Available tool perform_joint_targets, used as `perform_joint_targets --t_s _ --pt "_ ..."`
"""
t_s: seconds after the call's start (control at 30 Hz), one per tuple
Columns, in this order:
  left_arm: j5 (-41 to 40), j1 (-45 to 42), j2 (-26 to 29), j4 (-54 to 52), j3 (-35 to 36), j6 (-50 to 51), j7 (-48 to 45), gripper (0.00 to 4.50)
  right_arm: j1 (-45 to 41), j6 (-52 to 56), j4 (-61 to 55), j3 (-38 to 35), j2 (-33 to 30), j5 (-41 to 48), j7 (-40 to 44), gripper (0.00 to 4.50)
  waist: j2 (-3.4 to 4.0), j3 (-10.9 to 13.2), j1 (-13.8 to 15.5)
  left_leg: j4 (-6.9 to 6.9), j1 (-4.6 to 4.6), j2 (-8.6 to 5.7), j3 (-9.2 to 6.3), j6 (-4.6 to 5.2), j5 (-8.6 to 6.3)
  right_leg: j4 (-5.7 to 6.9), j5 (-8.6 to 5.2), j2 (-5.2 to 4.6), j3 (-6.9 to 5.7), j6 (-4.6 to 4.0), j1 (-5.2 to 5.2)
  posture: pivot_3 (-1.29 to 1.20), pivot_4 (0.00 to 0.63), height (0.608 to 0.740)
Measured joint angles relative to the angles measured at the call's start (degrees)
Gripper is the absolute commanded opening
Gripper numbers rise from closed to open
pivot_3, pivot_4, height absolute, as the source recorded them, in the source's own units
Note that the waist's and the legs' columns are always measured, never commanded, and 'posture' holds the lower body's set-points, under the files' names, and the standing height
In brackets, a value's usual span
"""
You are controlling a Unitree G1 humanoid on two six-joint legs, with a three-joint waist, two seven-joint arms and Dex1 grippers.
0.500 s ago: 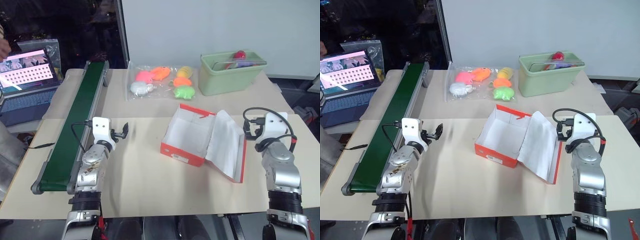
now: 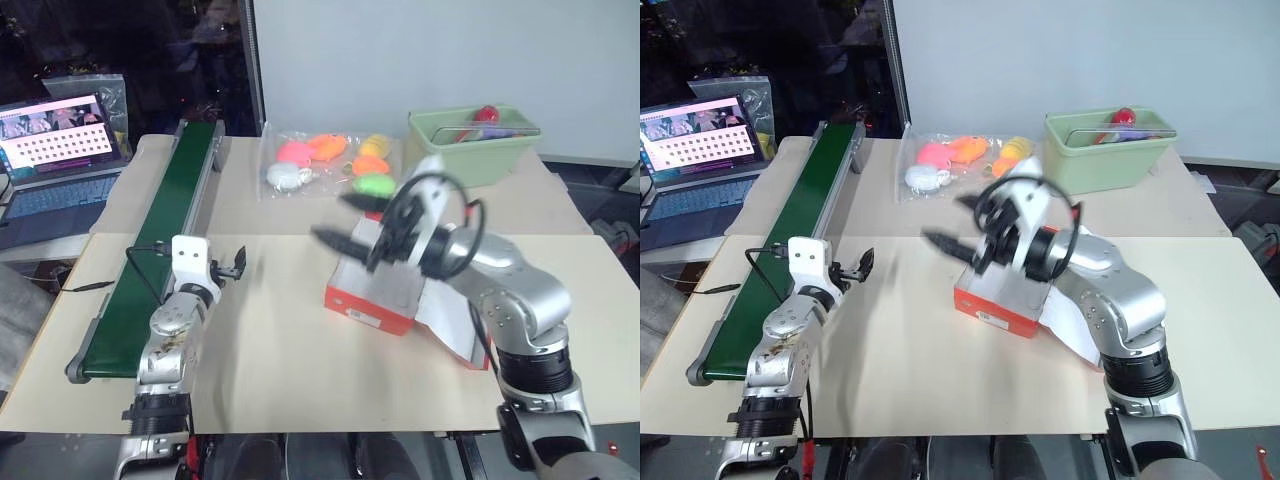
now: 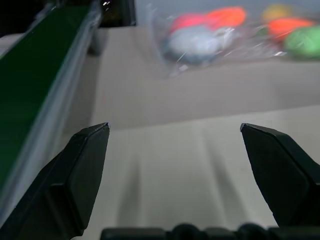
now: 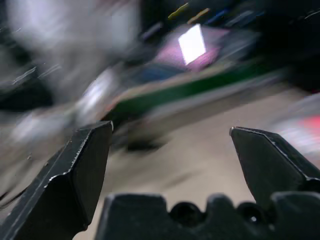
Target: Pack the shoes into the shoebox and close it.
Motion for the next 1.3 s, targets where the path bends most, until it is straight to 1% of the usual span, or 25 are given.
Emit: perform_joint_targets --t_s 0.07,0.17,0.23,0.27,0.33,0.4,0.5,0.53,0.67,0.8,1.03,1.3 --pt "0.0 2.4 1.5 -6.0 0.1 2.0 0.0 4.5 -0.9 -0.8 2.2 3.8 0.1 -1.0 3.5 4.47 -0.01 0.0 -0.1 -0.02 0.05 0.08 0.01 0.0 0.0 0.02 0.01 0.07 0.0 -0.01 -0.02 0.0 0.15 0.729" --pt "-0.4 4.8 4.0 -12.1 2.4 5.0 0.0 4.5 -0.9 -1.7 6.2 5.8 0.4 -3.3 4.6 4.47 -0.01 0.0 -0.5 -0.06 0.1 0.16 0.0 0.0 0.0 0.2 -0.03 0.18 -0.01 -0.12 -0.09 0.0 0.15 0.729" --pt "-1.7 8.9 7.3 -17.1 6.4 7.5 -1.0 4.5 -1.0 -4.0 8.8 7.5 1.2 -6.0 5.0 4.47 -0.01 0.0 -1.3 -0.11 0.15 0.25 0.02 0.0 0.0 0.24 -0.06 0.25 0.01 -0.16 -0.14 0.0 0.15 0.729" --pt "-2.7 11.4 9.3 -19.2 9.9 8.9 -1.7 4.5 -1.0 -5.3 10.5 8.4 1.5 -7.8 5.0 4.47 -0.01 0.0 -1.4 -0.16 0.19 0.26 0.05 -0.01 0.0 0.25 -0.07 0.25 0.02 -0.18 -0.15 0.0 0.15 0.729" --pt "-3.8 16.0 12.7 -20.1 17.1 10.5 -2.9 4.5 -0.8 -7.1 13.8 9.5 3.0 -10.8 4.6 4.47 0.0 0.0 -1.7 -0.21 0.28 0.27 0.06 0.0 0.0 0.3 -0.11 0.25 0.01 -0.24 -0.15 0.0 0.15 0.729" --pt "-4.0 19.0 13.7 -19.6 20.2 10.9 -3.5 4.5 -0.8 -7.9 14.9 10.0 3.8 -11.7 4.5 4.47 0.0 0.0 -1.6 -0.21 0.32 0.24 0.08 -0.01 0.0 0.29 -0.12 0.22 0.01 -0.25 -0.12 0.0 0.15 0.729" --pt "-4.1 24.9 14.0 -16.6 23.6 10.2 -5.4 4.5 -0.9 -10.0 17.3 10.3 7.2 -13.8 3.1 4.47 0.0 0.0 -1.4 -0.21 0.35 0.22 0.15 -0.01 -0.01 0.25 -0.12 0.17 0.02 -0.25 -0.08 0.0 0.15 0.729" --pt "-4.4 26.1 14.0 -15.5 24.0 9.9 -5.9 4.5 -0.9 -10.6 18.3 10.4 8.0 -14.6 2.4 4.47 -0.05 0.0 -1.0 -0.21 0.33 0.21 0.12 -0.02 0.0 0.25 -0.12 0.17 -0.01 -0.25 -0.06 0.0 0.15 0.729" --pt "-5.1 26.2 13.9 -14.5 24.8 9.3 -6.1 4.5 -0.9 -11.7 19.9 10.4 9.5 -16.4 1.2 4.47 -0.16 0.0 -0.1 -0.21 0.35 0.2 0.12 -0.07 0.03 0.25 -0.11 0.12 -0.06 -0.26 -0.04 0.0 0.15 0.729" --pt "-5.5 24.5 13.9 -14.3 24.3 8.4 -6.2 4.5 -0.9 -12.7 20.9 10.2 9.8 -17.9 0.8 4.47 -0.19 0.0 -0.3 -0.22 0.34 0.23 0.13 -0.08 0.02 0.26 -0.1 0.14 -0.06 -0.28 -0.08 0.0 0.15 0.729" --pt "-7.4 19.1 13.6 -13.3 22.0 8.4 -6.7 4.5 -0.7 -12.7 21.4 10.0 11.1 -19.2 -0.5 4.47 -0.2 -0.1 -1.0 -0.22 0.34 0.24 0.14 -0.08 0.02 0.27 -0.1 0.14 -0.04 -0.28 -0.08 0.0 0.15 0.729" --pt "-7.3 17.5 13.6 -11.6 18.3 8.4 -6.4 4.5 0.5 -12.7 21.2 9.1 11.3 -19.8 -1.9 4.47 -0.21 -0.1 -1.0 -0.23 0.33 0.24 0.14 -0.08 0.02 0.27 -0.1 0.15 -0.03 -0.28 -0.1 0.0 0.15 0.729"
